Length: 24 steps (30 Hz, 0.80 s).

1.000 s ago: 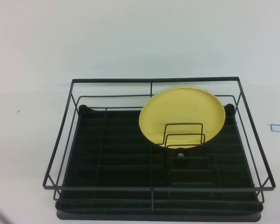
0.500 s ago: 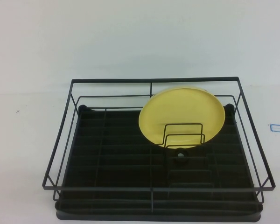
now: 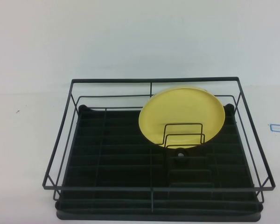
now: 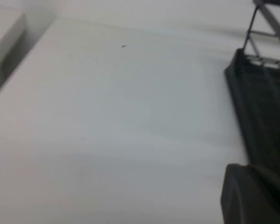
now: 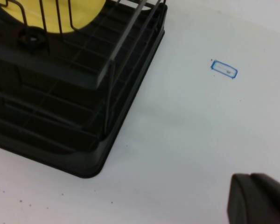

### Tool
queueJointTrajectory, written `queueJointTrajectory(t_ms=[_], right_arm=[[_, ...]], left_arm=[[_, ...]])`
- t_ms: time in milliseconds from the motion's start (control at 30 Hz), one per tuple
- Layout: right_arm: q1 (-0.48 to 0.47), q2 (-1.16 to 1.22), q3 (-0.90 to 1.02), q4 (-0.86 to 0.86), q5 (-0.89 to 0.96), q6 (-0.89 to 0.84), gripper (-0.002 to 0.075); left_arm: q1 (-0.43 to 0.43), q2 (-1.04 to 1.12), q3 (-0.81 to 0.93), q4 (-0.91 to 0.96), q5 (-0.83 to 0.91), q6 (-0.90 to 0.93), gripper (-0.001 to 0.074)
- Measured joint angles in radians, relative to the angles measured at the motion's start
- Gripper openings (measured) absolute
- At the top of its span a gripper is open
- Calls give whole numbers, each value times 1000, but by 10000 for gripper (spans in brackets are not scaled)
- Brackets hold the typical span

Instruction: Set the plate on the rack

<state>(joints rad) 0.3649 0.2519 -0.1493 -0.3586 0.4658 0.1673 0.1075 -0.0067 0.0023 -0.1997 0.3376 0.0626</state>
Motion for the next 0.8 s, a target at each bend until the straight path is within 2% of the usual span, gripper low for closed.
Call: queueJointTrajectory(t_ms=[233,600,800], right_arm=[[0,0,0,0,0,0,-2],[0,0,0,0,0,0,-2],[-6,-83,0,-4,7,0,-2]], left_arm=[[0,0,0,240,0,7,0],[0,0,0,247,2,7,0],[0,0,0,247,2,7,0]])
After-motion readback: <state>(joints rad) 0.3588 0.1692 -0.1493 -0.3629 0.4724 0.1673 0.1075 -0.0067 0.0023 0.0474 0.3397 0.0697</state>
